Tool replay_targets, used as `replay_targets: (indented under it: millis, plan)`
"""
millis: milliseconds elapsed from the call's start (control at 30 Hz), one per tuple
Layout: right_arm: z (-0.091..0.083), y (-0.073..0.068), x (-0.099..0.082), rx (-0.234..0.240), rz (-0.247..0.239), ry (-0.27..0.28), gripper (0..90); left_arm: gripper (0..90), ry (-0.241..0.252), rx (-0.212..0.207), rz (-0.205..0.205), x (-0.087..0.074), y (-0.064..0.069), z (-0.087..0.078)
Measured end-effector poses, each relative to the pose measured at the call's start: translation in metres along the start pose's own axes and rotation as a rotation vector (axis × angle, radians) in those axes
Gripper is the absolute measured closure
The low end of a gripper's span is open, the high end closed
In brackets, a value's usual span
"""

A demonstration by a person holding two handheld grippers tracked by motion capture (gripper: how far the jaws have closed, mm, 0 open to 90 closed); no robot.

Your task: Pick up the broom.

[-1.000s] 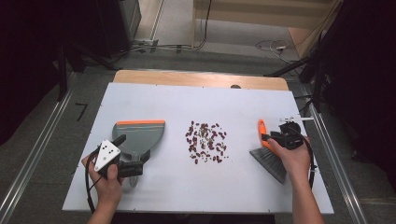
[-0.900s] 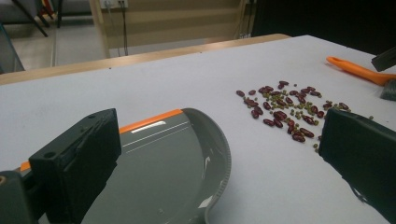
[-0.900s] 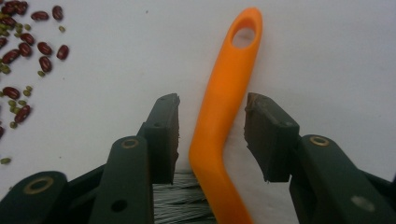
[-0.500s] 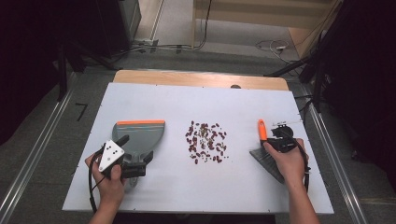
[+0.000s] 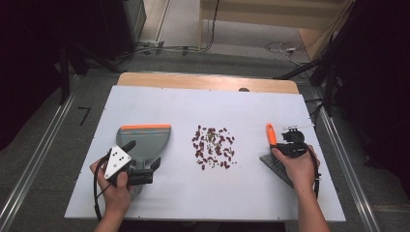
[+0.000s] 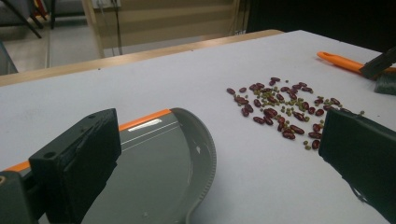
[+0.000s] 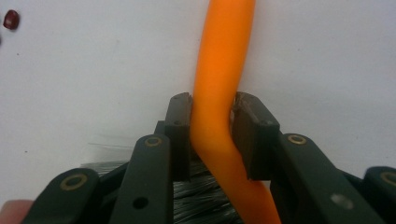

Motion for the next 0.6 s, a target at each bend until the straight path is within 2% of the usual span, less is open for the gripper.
replay_targets:
  millis: [100,300,433,600]
  plan:
    - [0.0,0.001,0.0,0.016,0.008,0.013,67.1,0.0,0.001,0.002,0.0,0.0,0.0,0.0]
    - [-0.001,-0.001,-0.002,0.0,-0.052,0.046,67.2,0.0,0.01,0.002,0.007,0.003,0.002,0.0]
    - [-0.005,-0.002,-0.003,0.022,-0.046,0.08,67.3,0.0,0.013,0.0,0.003,0.004,0.001,-0.001]
    - [-0.02,-0.001,0.004,0.066,-0.026,0.21,68.6,0.0,0.015,-0.003,0.005,0.005,0.002,0.0]
Point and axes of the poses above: each handheld gripper's, and its own axes: z roughly forward along the jaws, x roughly out of its top, y roughly to its right, the point moved 8 cm from there along z, roughly forward along the jaws, and after that the axes turned 9 degrees about y, right-handed, at the moved point
